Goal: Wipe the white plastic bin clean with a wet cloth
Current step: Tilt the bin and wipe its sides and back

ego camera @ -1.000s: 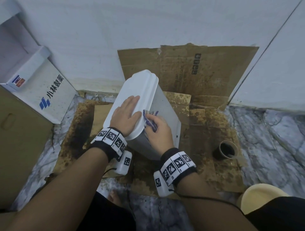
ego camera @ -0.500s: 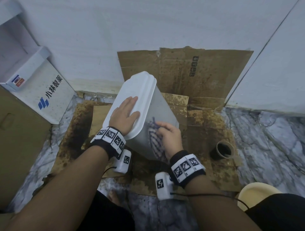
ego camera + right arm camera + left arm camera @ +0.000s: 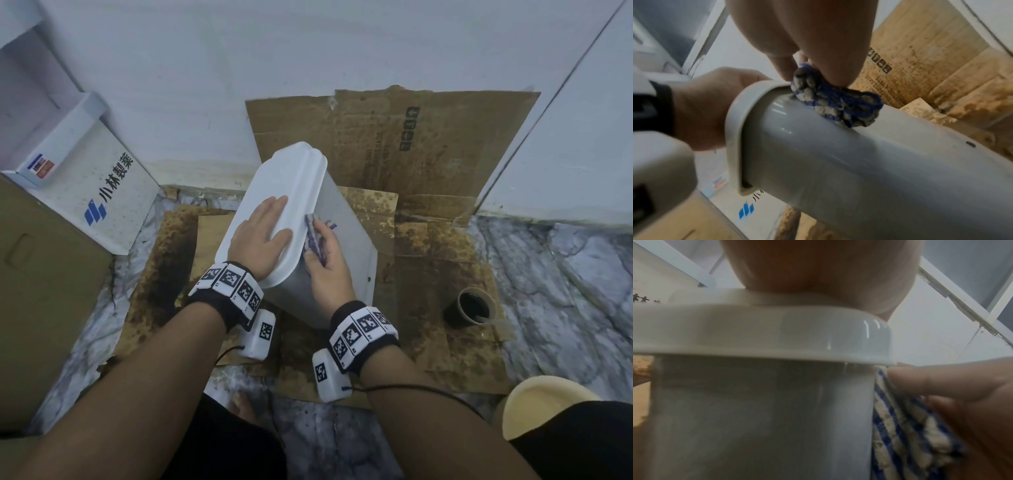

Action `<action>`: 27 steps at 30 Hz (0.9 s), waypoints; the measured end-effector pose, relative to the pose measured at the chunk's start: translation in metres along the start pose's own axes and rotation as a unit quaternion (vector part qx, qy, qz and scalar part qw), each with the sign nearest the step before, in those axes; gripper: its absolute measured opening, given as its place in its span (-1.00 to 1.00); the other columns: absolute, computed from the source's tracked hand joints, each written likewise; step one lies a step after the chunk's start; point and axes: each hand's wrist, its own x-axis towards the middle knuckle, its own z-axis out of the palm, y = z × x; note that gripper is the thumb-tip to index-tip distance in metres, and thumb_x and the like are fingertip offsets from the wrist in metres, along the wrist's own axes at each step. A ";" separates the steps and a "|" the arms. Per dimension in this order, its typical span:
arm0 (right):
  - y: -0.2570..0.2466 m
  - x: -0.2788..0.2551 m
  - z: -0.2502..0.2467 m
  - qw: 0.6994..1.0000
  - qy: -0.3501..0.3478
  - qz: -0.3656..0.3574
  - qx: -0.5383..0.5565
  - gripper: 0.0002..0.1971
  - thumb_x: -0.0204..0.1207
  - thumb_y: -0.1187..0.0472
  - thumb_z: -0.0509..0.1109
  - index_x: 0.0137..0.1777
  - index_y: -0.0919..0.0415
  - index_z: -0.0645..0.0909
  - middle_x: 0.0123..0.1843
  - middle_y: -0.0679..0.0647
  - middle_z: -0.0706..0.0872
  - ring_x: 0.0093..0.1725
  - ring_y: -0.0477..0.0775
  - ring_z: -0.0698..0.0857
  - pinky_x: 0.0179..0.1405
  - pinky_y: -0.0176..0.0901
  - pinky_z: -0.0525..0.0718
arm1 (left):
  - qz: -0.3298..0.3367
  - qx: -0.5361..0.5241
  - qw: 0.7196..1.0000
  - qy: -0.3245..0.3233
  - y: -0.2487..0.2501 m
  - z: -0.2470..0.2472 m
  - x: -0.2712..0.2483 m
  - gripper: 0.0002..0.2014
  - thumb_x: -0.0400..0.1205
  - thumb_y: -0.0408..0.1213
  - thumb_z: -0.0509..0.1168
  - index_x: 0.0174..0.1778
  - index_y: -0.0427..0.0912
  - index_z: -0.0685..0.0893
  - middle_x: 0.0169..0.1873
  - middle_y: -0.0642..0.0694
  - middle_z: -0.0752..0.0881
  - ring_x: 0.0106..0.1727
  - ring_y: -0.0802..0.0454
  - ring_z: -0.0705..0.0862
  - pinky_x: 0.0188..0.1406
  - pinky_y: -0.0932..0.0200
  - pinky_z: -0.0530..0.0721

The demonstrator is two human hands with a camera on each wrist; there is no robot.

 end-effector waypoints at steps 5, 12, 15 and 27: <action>0.015 0.008 0.005 0.995 0.007 -0.041 -0.095 -0.51 0.74 0.16 0.15 0.65 -0.11 0.26 0.66 -0.17 0.28 0.62 -0.21 0.23 0.65 -0.09 0.20 | -0.001 -0.005 1.000 0.000 0.000 0.000 0.000 -0.34 0.58 0.03 0.05 0.67 0.09 0.23 0.68 0.06 0.22 0.69 0.10 0.15 0.68 -0.08 0.11; 0.037 0.014 0.001 0.988 0.002 -0.038 -0.150 -0.52 0.77 0.11 0.06 0.67 -0.16 0.21 0.73 -0.03 0.15 0.69 -0.12 0.06 0.56 -0.28 0.00 | -0.001 -0.011 1.000 -0.001 -0.007 -0.003 0.001 -0.34 0.57 0.02 0.06 0.67 0.08 0.23 0.68 0.06 0.23 0.69 0.08 0.16 0.68 -0.04 0.11; 0.050 0.015 -0.003 0.988 0.009 -0.026 -0.151 -0.52 0.77 0.11 0.06 0.67 -0.18 0.21 0.72 -0.03 0.14 0.68 -0.10 0.08 0.55 -0.30 -0.01 | -0.011 -0.018 1.000 -0.003 -0.013 -0.005 0.001 -0.34 0.57 0.02 0.07 0.67 0.13 0.23 0.68 0.09 0.22 0.69 0.10 0.15 0.68 -0.03 0.09; 0.112 0.016 -0.034 0.986 0.082 0.047 -0.140 -0.53 0.76 0.19 0.11 0.64 -0.14 0.30 0.71 0.04 0.17 0.68 -0.02 0.15 0.52 -0.37 0.01 | -0.023 -0.052 0.998 -0.009 -0.030 -0.010 0.002 -0.35 0.58 -0.01 0.10 0.66 0.13 0.23 0.67 0.12 0.22 0.68 0.14 0.15 0.69 -0.07 0.10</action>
